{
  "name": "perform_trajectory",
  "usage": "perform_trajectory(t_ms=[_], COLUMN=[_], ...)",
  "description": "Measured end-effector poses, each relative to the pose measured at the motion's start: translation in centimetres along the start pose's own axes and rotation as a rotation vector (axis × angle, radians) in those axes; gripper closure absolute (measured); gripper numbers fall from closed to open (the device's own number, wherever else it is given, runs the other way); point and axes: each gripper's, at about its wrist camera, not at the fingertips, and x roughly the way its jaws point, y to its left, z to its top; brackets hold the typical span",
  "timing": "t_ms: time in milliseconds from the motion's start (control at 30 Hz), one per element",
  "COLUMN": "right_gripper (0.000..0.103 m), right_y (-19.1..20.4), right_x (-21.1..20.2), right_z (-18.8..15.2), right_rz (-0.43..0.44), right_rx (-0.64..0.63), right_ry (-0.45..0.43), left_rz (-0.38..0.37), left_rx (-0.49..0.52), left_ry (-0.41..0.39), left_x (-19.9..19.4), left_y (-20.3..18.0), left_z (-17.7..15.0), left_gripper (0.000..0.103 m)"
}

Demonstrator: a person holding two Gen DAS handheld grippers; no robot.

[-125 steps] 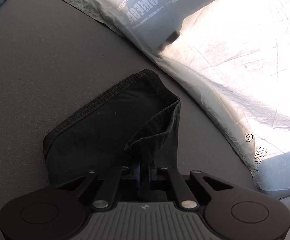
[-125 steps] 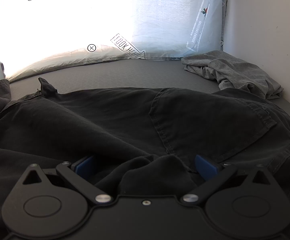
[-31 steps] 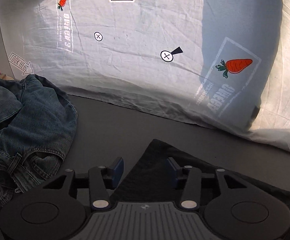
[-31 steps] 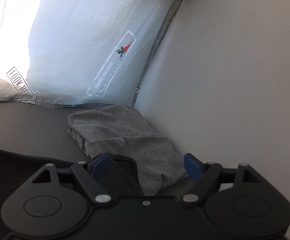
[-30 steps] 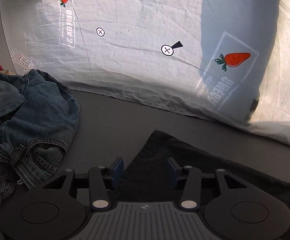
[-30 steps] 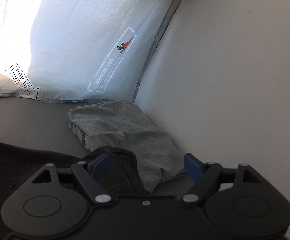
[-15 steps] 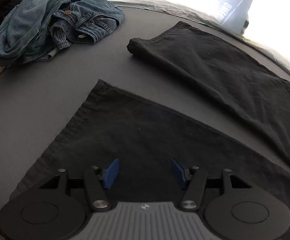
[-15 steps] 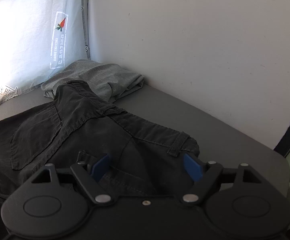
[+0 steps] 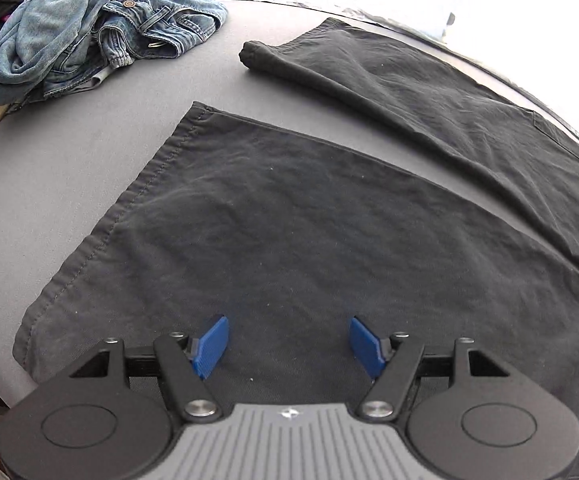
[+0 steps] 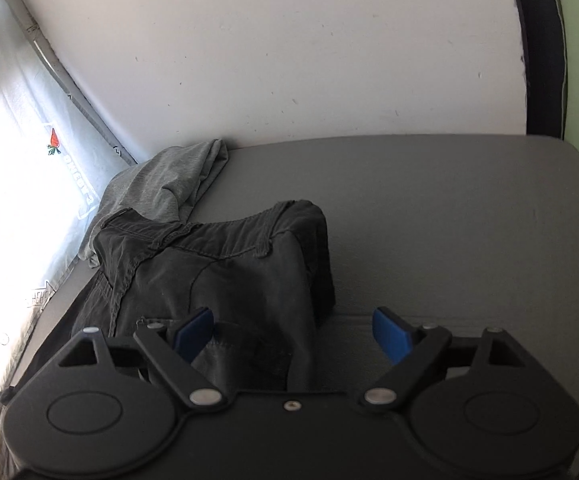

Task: Fold clothes
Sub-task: 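Lay the trousers flat and open both tools, then grasp the black trouser waistband with the right tool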

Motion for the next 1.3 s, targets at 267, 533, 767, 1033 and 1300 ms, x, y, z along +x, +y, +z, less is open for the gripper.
perform_trajectory(t_ms=[267, 533, 767, 1033, 1300], right_gripper=[0.088, 0.100, 0.091, 0.063, 0.046], right_y=[-0.6, -2.0, -0.9, -4.0, -4.8], right_x=[-0.3, -5.8, -3.8, -4.6, -4.4], right_z=[1.5, 3.0, -0.2, -0.6, -1.6], right_rz=[0.263, 0.194, 0.040, 0.094, 0.167], right_rx=[0.110, 0.020, -0.159, 0.036, 0.109], right_ry=[0.063, -0.088, 0.029, 0.037, 0.093], left_rz=[0.025, 0.023, -0.020, -0.091, -0.066], left_rx=[0.091, 0.022, -0.096, -0.316, -0.363], left_ry=[0.000, -0.007, -0.012, -0.040, -0.037], left_x=[-0.3, -1.3, -2.5, -4.5, -5.4], left_y=[-0.2, 1.5, 3.5, 8.3, 10.6], left_z=[-1.8, -2.8, -2.3, -2.5, -4.2], left_gripper=[0.023, 0.023, 0.023, 0.023, 0.022])
